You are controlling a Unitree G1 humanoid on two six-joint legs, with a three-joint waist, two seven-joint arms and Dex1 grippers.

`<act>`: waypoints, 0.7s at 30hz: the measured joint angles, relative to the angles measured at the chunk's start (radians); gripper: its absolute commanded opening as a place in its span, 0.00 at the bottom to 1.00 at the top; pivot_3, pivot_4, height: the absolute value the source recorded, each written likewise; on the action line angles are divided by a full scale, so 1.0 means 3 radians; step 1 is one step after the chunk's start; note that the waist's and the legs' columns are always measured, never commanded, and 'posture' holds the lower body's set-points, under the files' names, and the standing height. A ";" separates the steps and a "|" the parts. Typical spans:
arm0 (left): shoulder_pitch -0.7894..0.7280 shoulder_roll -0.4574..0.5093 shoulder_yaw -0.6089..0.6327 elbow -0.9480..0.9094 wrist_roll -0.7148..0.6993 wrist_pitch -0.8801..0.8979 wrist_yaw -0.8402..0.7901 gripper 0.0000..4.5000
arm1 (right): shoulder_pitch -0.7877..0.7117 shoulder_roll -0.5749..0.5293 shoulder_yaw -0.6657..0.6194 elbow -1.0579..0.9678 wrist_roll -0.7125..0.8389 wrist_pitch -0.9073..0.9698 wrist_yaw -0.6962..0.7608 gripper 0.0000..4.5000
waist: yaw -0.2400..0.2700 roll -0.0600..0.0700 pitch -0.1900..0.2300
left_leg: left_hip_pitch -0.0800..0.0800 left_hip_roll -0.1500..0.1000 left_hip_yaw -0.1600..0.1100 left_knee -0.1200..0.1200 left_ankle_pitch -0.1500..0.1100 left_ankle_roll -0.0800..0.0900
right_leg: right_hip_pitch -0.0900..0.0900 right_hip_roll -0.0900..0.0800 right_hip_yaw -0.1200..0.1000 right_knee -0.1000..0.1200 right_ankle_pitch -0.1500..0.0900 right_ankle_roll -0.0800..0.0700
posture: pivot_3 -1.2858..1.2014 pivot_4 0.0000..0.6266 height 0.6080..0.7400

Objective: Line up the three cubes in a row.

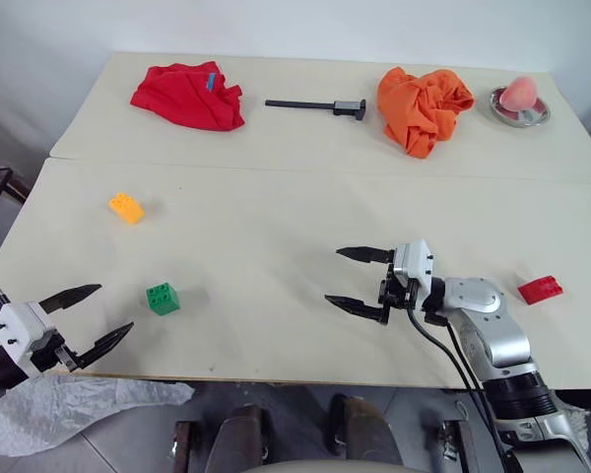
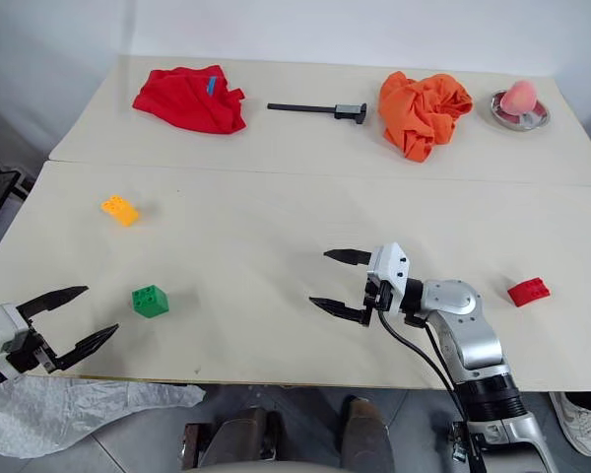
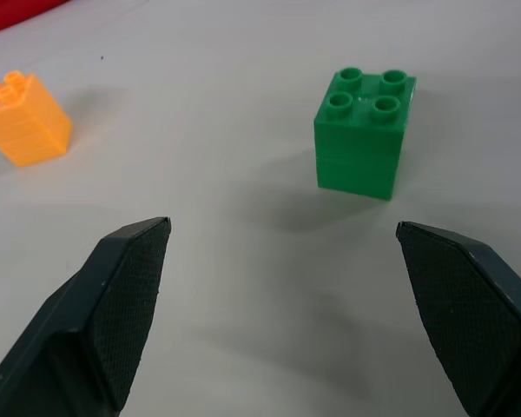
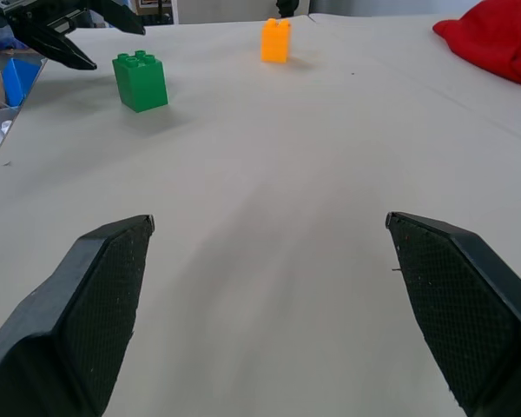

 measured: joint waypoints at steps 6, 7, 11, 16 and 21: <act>0.0053 -0.0012 0.0095 -0.0448 -0.0347 0.0488 0.0152 0.99 | 0.0037 -0.0013 -0.0104 -0.0016 0.0047 -0.0006 -0.0004 1.00 | 0.0020 -0.0001 0.0000 | -0.0003 0.0001 -0.0004 0.0003 0.0000 0.0000 | 0.0001 0.0000 0.0000 0.0000 0.0000 0.0000 | 0.52 0.24 1.00; 0.0052 -0.0010 0.0151 -0.0590 -0.0479 0.0626 0.0193 0.99 | 0.0071 -0.0029 -0.0170 -0.0052 0.0094 0.0003 -0.0013 1.00 | 0.0027 -0.0001 0.0000 | -0.0005 0.0002 -0.0007 0.0005 0.0000 0.0000 | 0.0001 -0.0002 -0.0001 0.0000 0.0000 0.0000 | 0.52 0.24 1.00; -0.0177 0.0190 0.0093 -0.1160 -0.0899 0.1335 0.0347 0.99 | 0.0320 -0.0287 -0.0628 -0.0327 0.0363 0.0219 -0.0151 1.00 | 0.0075 0.0006 0.0004 | -0.0007 0.0001 -0.0014 0.0013 -0.0001 0.0002 | 0.0005 -0.0006 -0.0002 0.0002 0.0000 0.0000 | 0.52 0.24 1.00; -0.1137 0.0250 -0.0898 -0.1456 -0.0721 0.1757 0.0402 0.99 | 0.0678 -0.0761 -0.1407 -0.0765 0.0572 0.0496 -0.0385 1.00 | 0.0113 0.0014 0.0001 | -0.0005 -0.0005 -0.0002 0.0018 -0.0003 0.0004 | 0.0007 -0.0001 0.0000 0.0005 0.0001 0.0001 | 0.52 0.24 1.00; -0.1833 -0.0099 -0.1558 -0.1223 -0.0580 0.1951 0.0319 0.99 | 0.1285 -0.0884 -0.2222 -0.0816 0.0609 0.0565 -0.0545 1.00 | 0.0083 0.0013 0.0001 | -0.0004 -0.0003 0.0032 0.0015 -0.0003 0.0003 | 0.0003 0.0003 0.0006 0.0004 0.0001 0.0001 | 0.52 0.24 1.00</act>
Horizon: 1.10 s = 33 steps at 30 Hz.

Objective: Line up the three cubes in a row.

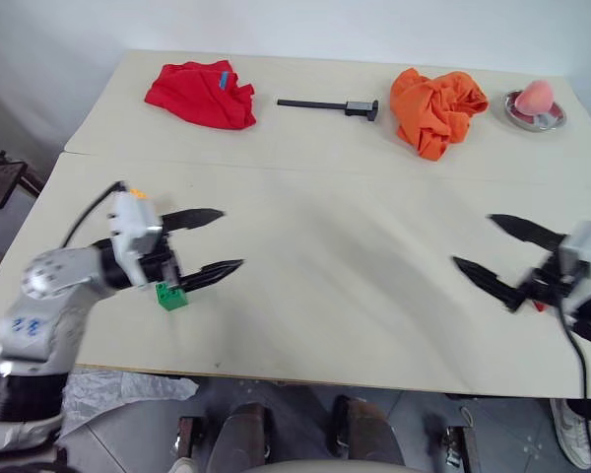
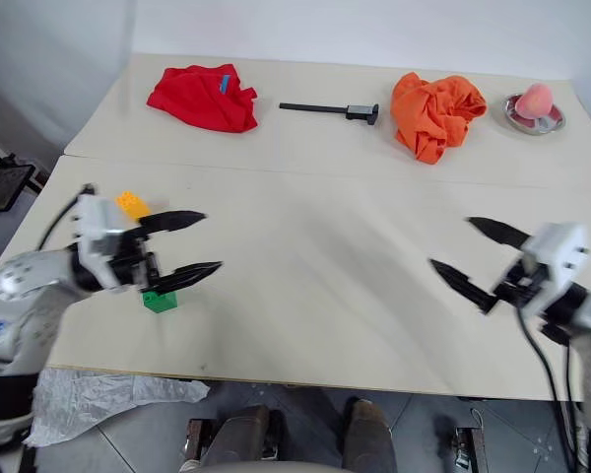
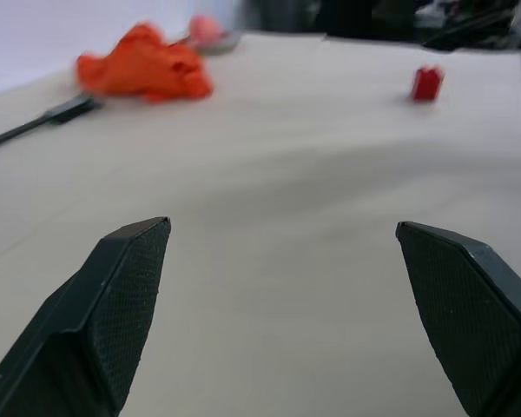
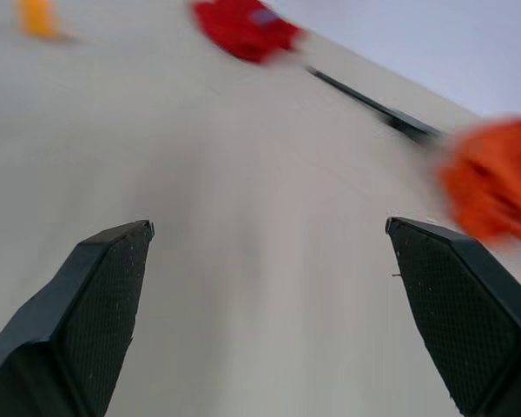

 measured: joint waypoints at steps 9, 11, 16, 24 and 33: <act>-0.0456 -0.0474 -0.0753 0.0186 0.0360 0.0365 0.0025 0.99 | 0.1242 0.0106 -0.1064 0.0732 -0.0102 -0.0098 0.0009 1.00 | 0.0010 -0.0001 -0.0002 | 0.0004 0.0001 0.0008 0.0000 -0.0001 0.0004 | 0.0002 0.0001 0.0010 -0.0003 0.0001 0.0003 | 0.52 0.24 1.00; -0.0456 -0.0518 -0.0766 0.0176 0.0380 0.0408 0.0033 0.99 | 0.1257 0.0103 -0.1065 0.0774 -0.0101 -0.0082 0.0025 1.00 | -0.0037 -0.0001 -0.0002 | 0.0013 0.0003 0.0013 0.0001 -0.0001 0.0004 | 0.0003 0.0002 0.0021 0.0003 0.0001 0.0003 | 0.52 0.24 1.00; -0.0421 -0.0520 -0.0803 0.0165 0.0497 0.0385 0.0019 0.99 | 0.1109 -0.0244 -0.0962 0.0758 -0.0093 0.0308 -0.0019 1.00 | -0.0070 -0.0001 -0.0002 | 0.0055 0.0003 0.0024 -0.0012 -0.0003 0.0008 | 0.0010 0.0002 0.0063 0.0014 0.0002 0.0003 | 0.52 0.24 1.00; -0.0354 -0.0603 -0.0806 0.0150 0.0585 0.0335 0.0072 0.99 | 0.0483 -0.0893 -0.0523 0.0909 -0.0087 0.1292 -0.0185 1.00 | 0.0006 -0.0002 -0.0001 | 0.0047 0.0001 0.0029 -0.0012 -0.0006 0.0013 | 0.0003 0.0002 0.0065 0.0008 0.0004 0.0006 | 0.52 0.24 1.00; -0.0265 -0.0627 -0.0823 0.0006 0.0577 0.0357 -0.0037 0.99 | -0.0247 -0.1150 0.0394 0.1438 -0.0360 0.1667 -0.0205 1.00 | 0.0027 -0.0001 -0.0002 | 0.0040 0.0001 0.0045 -0.0010 -0.0008 0.0015 | -0.0001 0.0002 0.0063 0.0003 0.0006 0.0009 | 0.52 0.24 1.00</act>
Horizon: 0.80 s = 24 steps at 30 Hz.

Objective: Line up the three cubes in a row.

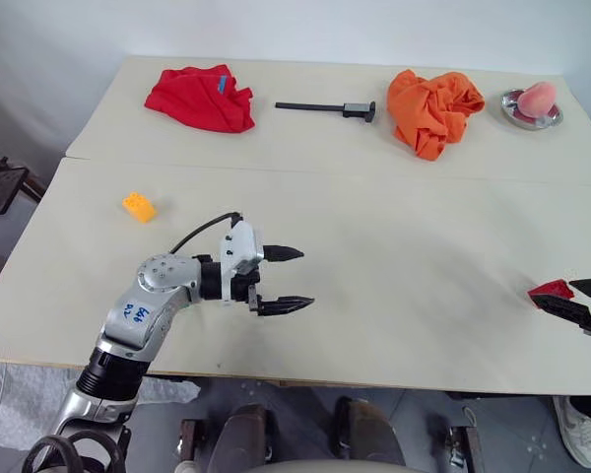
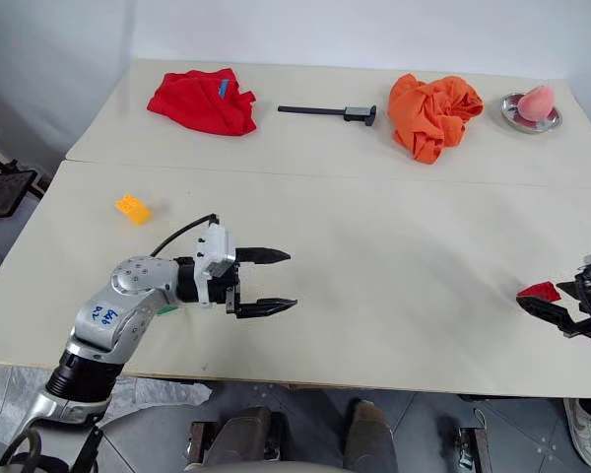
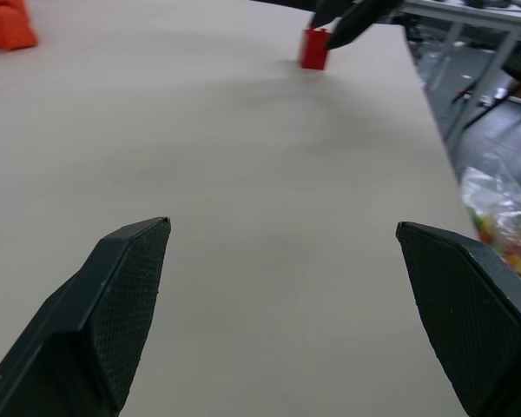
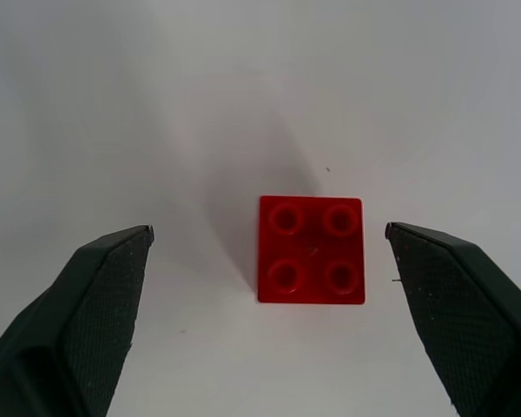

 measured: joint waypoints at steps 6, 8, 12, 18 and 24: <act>-0.0001 -0.0004 0.0001 -0.0003 0.0000 -0.0007 -0.0031 1.00 | -0.0179 0.0006 0.0163 0.0152 -0.0146 -0.0050 -0.0033 0.78 | -0.0002 0.0000 0.0000 | -0.0002 0.0000 0.0004 0.0001 0.0000 0.0000 | 0.0000 0.0000 -0.0002 -0.0001 0.0000 0.0001 | 0.52 0.24 1.00; -0.0002 -0.0004 0.0001 -0.0003 0.0001 -0.0010 -0.0031 1.00 | -0.0202 0.0015 0.0200 0.0180 -0.0165 -0.0061 -0.0028 0.64 | -0.0003 0.0000 0.0000 | -0.0002 0.0000 0.0005 0.0001 0.0000 0.0000 | 0.0000 0.0000 -0.0002 -0.0001 0.0000 0.0001 | 0.52 0.24 1.00; -0.0006 0.0008 0.0005 -0.0002 0.0009 -0.0029 -0.0052 1.00 | -0.0285 0.0025 0.0284 0.0244 -0.0195 -0.0130 0.0072 0.33 | -0.0005 0.0000 0.0000 | -0.0003 0.0000 0.0005 0.0001 0.0000 0.0000 | 0.0000 0.0000 -0.0002 -0.0001 0.0001 0.0001 | 0.52 0.24 1.00; -0.0032 0.0085 0.0065 0.0028 0.0015 -0.0120 -0.0092 1.00 | -0.0925 0.0025 0.0696 0.0138 -0.0206 -0.0446 0.0568 0.33 | -0.0063 0.0002 0.0000 | 0.0000 0.0002 0.0002 0.0003 0.0000 -0.0001 | -0.0002 0.0001 0.0003 0.0002 0.0001 0.0002 | 0.52 0.24 1.00; -0.0054 0.0131 0.0290 0.0123 -0.0009 -0.0246 -0.0160 1.00 | -0.2269 0.0363 0.1622 0.0176 -0.0434 -0.0989 0.1390 0.33 | -0.0115 0.0000 0.0003 | -0.0003 0.0003 0.0001 0.0005 0.0000 -0.0002 | -0.0003 0.0003 0.0002 -0.0001 0.0001 0.0002 | 0.52 0.24 1.00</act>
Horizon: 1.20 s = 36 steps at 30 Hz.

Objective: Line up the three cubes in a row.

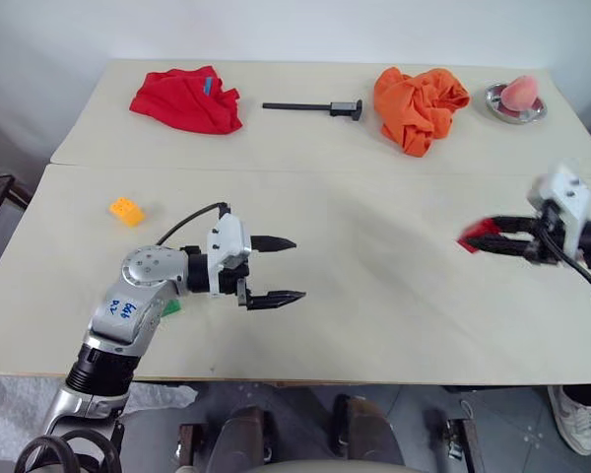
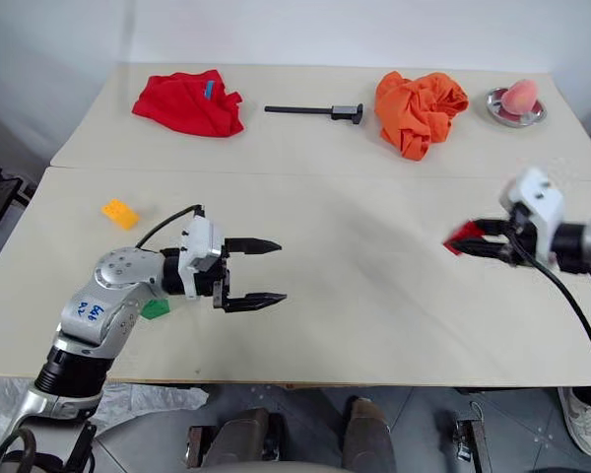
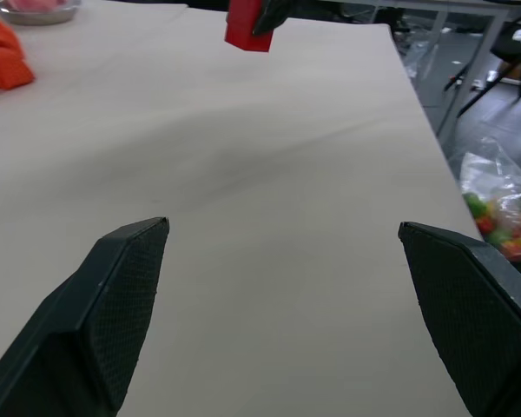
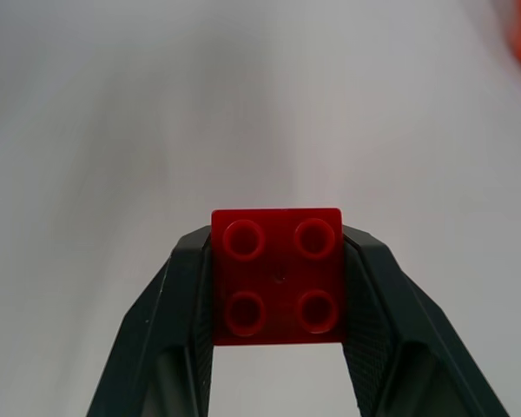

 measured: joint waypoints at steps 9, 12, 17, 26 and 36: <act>0.0324 0.0210 0.0334 0.0035 0.0000 -0.0137 -0.0023 1.00 | -0.0982 0.0776 0.1044 0.1425 -0.0886 -0.1344 0.0692 0.33 | 0.0032 -0.0003 0.0002 | -0.0051 -0.0002 -0.0017 0.0030 -0.0008 0.0009 | -0.0014 -0.0004 -0.0033 -0.0005 0.0000 0.0000 | 0.52 0.24 1.00; 0.0409 0.0219 0.0398 -0.0033 -0.0002 -0.0132 0.0038 1.00 | -0.1165 0.0961 0.1092 0.1883 -0.1030 -0.1664 0.0778 0.33 | 0.0011 -0.0002 0.0003 | -0.0052 -0.0001 -0.0019 0.0030 -0.0009 0.0009 | -0.0014 -0.0004 -0.0035 -0.0006 0.0001 0.0001 | 0.52 0.24 1.00; 0.0538 0.0230 0.0469 -0.0195 -0.0024 -0.0097 0.0120 1.00 | -0.1375 0.1176 0.1092 0.2328 -0.1156 -0.1918 0.0830 0.33 | -0.0048 -0.0002 0.0003 | -0.0049 0.0001 -0.0022 0.0029 -0.0008 0.0007 | -0.0011 -0.0003 -0.0036 -0.0002 0.0000 0.0001 | 0.52 0.24 1.00; 0.0691 0.0309 0.0770 -0.0332 -0.0168 0.0014 0.0233 1.00 | -0.1443 0.1218 0.0989 0.2578 -0.1203 -0.2107 0.0845 0.96 | -0.0073 0.0003 0.0006 | -0.0047 0.0001 -0.0048 0.0029 -0.0008 0.0006 | -0.0010 -0.0003 -0.0036 -0.0002 0.0000 0.0001 | 0.52 0.24 1.00; 0.2078 0.0387 0.2365 -0.0232 -0.0476 -0.0352 -0.0019 1.00 | -0.0053 0.0753 0.0307 0.1076 0.0760 -0.1792 0.0852 0.99 | -0.0055 0.0004 0.0007 | -0.0047 0.0003 -0.0059 0.0028 -0.0015 0.0003 | 0.0000 -0.0003 -0.0050 -0.0016 0.0000 0.0001 | 0.52 0.24 1.00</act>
